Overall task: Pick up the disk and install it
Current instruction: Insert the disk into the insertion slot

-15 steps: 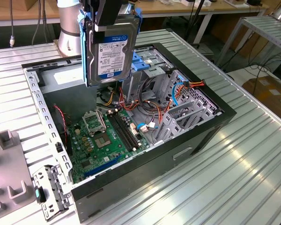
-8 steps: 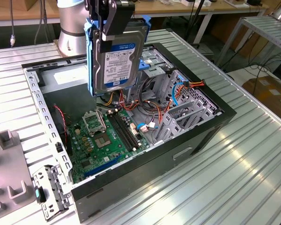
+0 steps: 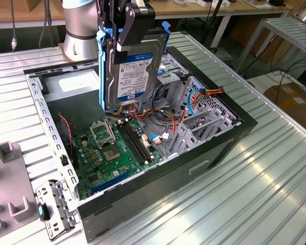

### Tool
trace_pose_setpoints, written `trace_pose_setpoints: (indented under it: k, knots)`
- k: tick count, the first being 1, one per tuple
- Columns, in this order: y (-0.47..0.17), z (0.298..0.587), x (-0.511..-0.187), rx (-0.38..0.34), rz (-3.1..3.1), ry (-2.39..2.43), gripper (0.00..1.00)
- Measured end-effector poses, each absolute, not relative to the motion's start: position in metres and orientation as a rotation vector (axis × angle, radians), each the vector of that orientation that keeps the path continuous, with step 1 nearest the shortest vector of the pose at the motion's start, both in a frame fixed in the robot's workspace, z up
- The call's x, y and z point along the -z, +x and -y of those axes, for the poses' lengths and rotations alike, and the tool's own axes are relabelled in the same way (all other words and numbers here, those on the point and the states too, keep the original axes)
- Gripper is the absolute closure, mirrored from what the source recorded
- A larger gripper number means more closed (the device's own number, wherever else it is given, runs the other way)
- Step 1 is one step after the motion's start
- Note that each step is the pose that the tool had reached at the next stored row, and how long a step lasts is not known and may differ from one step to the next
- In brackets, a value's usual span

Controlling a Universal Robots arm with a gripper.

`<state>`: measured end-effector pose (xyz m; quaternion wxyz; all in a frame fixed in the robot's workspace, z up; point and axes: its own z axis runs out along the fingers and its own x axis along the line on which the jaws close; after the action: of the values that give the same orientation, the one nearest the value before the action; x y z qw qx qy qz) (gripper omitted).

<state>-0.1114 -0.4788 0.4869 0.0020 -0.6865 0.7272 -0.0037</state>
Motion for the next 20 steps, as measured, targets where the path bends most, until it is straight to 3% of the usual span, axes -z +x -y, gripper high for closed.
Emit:
trace_pose_setpoints:
  k: [13,20]
  knots:
    - [-0.111,0.479,-0.487,0.012,-2.281,-2.154,0.63]
    - [-0.111,0.497,-0.487,0.012,-2.282,-2.154,0.63]
